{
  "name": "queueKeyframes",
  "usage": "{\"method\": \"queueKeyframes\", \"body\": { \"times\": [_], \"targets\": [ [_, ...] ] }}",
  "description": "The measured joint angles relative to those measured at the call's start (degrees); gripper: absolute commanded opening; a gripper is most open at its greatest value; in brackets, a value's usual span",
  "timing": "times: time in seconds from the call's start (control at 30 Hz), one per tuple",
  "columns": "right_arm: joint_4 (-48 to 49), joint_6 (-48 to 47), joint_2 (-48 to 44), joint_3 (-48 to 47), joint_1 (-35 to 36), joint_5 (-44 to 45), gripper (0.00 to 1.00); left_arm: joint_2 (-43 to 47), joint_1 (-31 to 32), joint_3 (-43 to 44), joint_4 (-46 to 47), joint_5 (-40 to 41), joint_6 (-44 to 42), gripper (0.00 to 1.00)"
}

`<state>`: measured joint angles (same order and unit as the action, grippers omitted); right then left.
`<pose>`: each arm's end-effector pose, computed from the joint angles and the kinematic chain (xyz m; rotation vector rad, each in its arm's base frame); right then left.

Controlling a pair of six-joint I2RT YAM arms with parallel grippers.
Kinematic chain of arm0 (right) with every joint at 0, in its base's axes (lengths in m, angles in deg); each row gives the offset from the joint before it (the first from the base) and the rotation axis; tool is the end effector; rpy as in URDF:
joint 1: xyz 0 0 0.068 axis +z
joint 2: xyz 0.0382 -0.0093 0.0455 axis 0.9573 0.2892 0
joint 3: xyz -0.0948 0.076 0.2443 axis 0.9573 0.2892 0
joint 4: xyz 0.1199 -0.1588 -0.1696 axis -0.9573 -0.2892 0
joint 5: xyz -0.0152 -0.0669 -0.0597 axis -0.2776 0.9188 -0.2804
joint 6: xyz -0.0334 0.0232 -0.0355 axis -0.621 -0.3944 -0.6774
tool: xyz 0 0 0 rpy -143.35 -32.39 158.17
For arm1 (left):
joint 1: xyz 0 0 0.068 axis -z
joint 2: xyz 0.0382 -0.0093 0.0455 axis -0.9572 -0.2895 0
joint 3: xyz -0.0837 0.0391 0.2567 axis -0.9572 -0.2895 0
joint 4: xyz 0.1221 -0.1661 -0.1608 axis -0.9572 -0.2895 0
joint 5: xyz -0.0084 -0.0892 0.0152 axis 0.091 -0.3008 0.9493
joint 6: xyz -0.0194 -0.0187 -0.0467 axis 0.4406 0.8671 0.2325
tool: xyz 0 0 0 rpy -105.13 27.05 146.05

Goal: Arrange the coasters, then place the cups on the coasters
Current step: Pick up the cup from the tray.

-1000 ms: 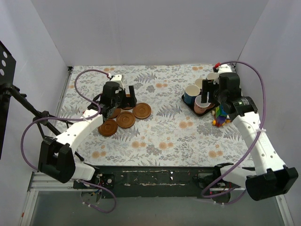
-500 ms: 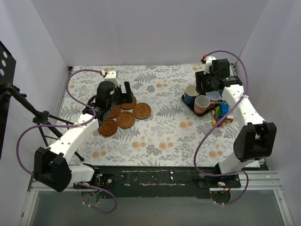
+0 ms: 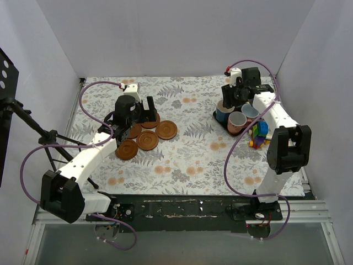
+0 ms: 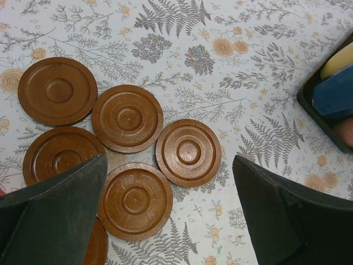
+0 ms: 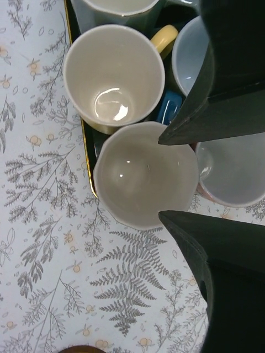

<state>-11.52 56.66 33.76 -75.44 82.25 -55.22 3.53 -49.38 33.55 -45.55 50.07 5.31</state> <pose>0.3977 0.0698 0.2945 -0.5205 2.2636 0.1755 0.2693 -0.1135 0.3056 -0.6503 2.0086 -0.7117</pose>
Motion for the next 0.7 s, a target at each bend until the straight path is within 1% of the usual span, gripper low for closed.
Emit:
{"method": "queueKeyframes", "body": {
  "times": [0.13,0.27,0.57,0.7],
  "targets": [
    [0.13,-0.63,0.35,-0.17,0.07,-3.85,0.64,-0.61,0.0,0.0,0.0,-0.09,-0.02,0.98],
    [1.7,-1.81,-0.13,1.22,0.72,-5.81,0.64,-0.92,0.0,0.0,-0.24,-0.24,0.0,0.98],
    [2.86,-4.94,-0.2,3.06,3.41,-4.74,0.64,-1.9,0.0,0.0,-0.28,-0.96,0.11,0.98],
    [3.61,-6.03,-0.07,3.69,4.85,-4.11,0.62,-2.38,0.0,0.0,-0.31,-0.98,0.17,0.98]
  ]
}}
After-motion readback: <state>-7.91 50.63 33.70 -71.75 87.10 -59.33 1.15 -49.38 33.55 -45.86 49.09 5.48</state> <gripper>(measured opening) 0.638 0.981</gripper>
